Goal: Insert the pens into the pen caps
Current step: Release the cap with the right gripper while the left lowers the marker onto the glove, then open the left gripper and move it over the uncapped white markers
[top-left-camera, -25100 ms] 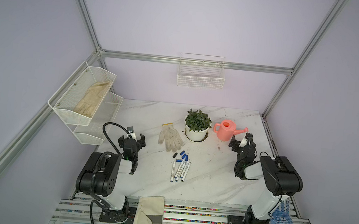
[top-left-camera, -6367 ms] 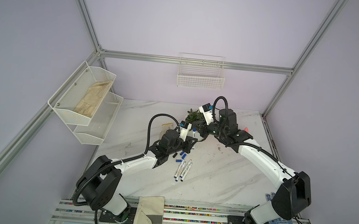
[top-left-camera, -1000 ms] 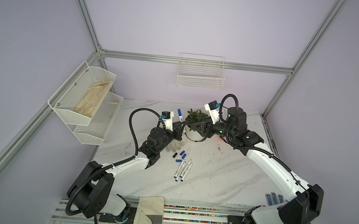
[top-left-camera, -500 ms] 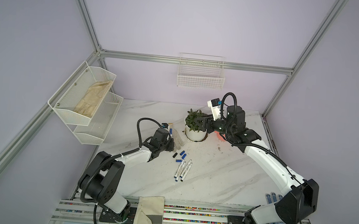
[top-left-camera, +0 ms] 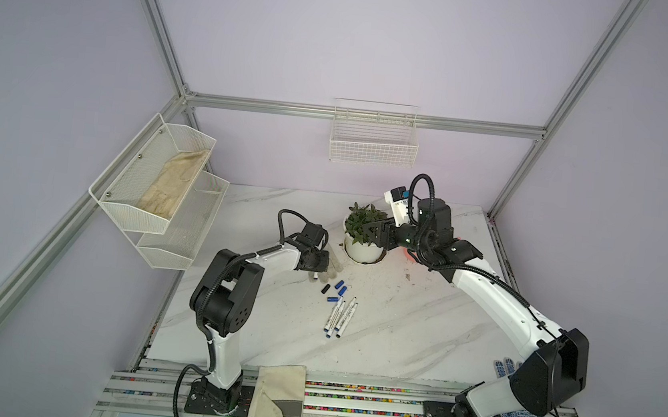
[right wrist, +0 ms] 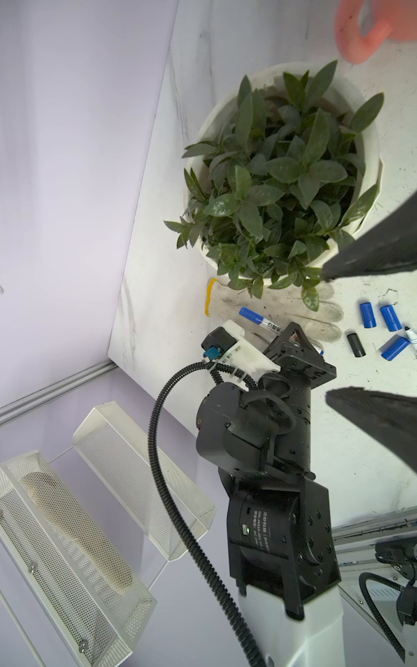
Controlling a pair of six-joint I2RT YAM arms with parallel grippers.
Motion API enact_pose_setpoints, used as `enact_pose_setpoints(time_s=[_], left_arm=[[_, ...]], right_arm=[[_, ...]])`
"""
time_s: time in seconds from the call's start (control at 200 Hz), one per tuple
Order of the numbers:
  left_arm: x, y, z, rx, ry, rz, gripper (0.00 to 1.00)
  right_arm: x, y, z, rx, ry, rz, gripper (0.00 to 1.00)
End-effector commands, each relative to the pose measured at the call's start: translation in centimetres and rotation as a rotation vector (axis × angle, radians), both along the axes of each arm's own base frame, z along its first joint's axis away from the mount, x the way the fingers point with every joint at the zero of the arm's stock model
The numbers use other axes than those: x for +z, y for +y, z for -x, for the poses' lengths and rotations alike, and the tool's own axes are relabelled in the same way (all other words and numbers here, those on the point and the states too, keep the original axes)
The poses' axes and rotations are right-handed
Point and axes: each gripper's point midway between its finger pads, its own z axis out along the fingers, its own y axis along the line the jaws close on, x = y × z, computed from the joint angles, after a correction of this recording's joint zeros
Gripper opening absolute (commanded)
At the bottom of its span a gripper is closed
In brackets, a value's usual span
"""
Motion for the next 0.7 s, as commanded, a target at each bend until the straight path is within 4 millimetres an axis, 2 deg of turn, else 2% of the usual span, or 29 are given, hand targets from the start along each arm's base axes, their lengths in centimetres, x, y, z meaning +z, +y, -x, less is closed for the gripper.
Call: enact_pose_setpoints(time_s=[0.0, 0.15, 0.25, 0.305, 0.375, 0.515, 0.615, 0.695], left_arm=[[2.3, -0.4, -1.1, -0.016, -0.024, 0.013, 0.36], [2.4, -0.4, -0.5, -0.020, -0.010, 0.019, 0.42], [3.6, -1.1, 0.7, -0.062, -0.026, 0.035, 0.43], [4.0, -2.0, 2.3, -0.121, -0.035, 0.036, 0.44], [3.8, -3.5, 5.2, -0.223, -0.037, 0.018, 0.44], [1.4, -5.3, 11.3, -0.376, -0.012, -0.071, 0.45], [0.1, -5.6, 13.2, -0.355, 0.004, -0.105, 0.44], [-0.3, -5.6, 13.7, -0.328, -0.005, -0.134, 0.43]], right_arm=[[-0.1, -0.6, 0.1, -0.013, -0.004, 0.022, 0.51], [-0.4, -0.5, 0.0, -0.011, -0.004, 0.028, 0.51], [-0.4, -0.6, -0.1, -0.019, -0.007, 0.032, 0.51], [-0.4, -0.7, -0.2, -0.022, -0.014, 0.038, 0.50], [-0.5, -0.9, -0.2, -0.028, -0.019, 0.047, 0.50], [-1.0, -0.8, -0.4, -0.028, -0.015, 0.059, 0.49], [-1.4, -0.6, -0.5, -0.022, -0.007, 0.060, 0.49], [-1.4, -0.6, -0.6, -0.020, -0.006, 0.059, 0.49]])
